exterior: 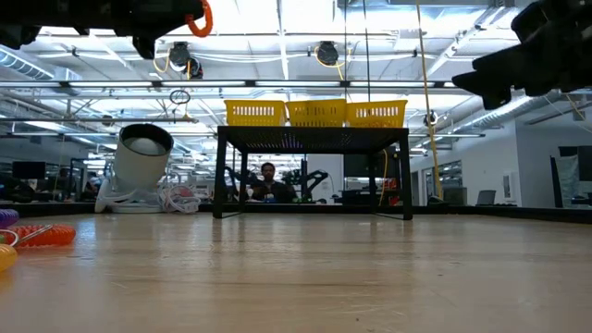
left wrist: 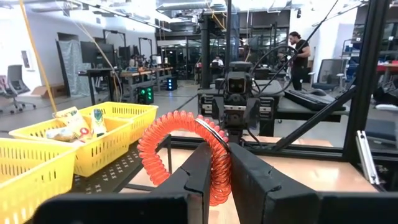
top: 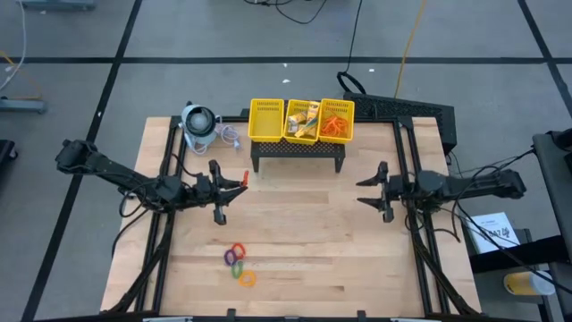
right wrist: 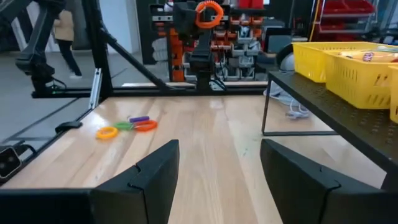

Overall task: Pick & Place Office Desk Supplies
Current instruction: Put the orange spring keychain into the left yellow bin on the shelf

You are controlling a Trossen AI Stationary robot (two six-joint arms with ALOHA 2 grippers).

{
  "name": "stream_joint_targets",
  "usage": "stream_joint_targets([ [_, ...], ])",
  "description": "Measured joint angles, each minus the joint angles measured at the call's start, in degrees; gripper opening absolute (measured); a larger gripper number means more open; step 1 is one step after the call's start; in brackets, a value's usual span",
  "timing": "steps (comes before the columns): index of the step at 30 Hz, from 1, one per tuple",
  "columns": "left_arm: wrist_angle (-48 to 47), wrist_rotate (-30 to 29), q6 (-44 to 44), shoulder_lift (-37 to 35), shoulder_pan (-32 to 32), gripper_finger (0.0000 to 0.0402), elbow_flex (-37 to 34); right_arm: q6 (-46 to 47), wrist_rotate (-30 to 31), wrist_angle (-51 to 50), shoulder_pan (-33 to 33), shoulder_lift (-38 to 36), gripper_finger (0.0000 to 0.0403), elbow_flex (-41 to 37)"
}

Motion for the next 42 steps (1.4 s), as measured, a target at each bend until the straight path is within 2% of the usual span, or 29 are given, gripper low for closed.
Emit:
stream_joint_targets([
  [8, 0.0, 0.0, -0.2, 0.0, 2.9, 0.0051, 0.0, 1.3, 0.0, 8.2, 0.0, -1.2, 0.0215, -6.5],
  [26, 0.8, 0.1, 0.6, 0.1, 12.7, 0.0051, 0.0, 1.8, 0.1, 7.8, 0.0, -1.1, 0.0215, -7.2],
  [34, 9.8, 0.1, -0.1, 4.4, 19.7, 0.0051, 0.1, 1.8, 0.1, 7.8, 0.0, -1.1, 0.0215, -7.3],
  [39, 9.8, 0.2, -4.6, 7.9, 23.6, 0.0051, 1.6, 1.8, 0.1, 7.8, 0.0, -1.1, 0.0215, -7.3],
  [42, 3.5, 1.5, -6.5, 10.5, 26.5, 0.0051, 6.6, 1.8, 0.1, 7.8, 0.0, -1.1, 0.0215, -7.3],
])
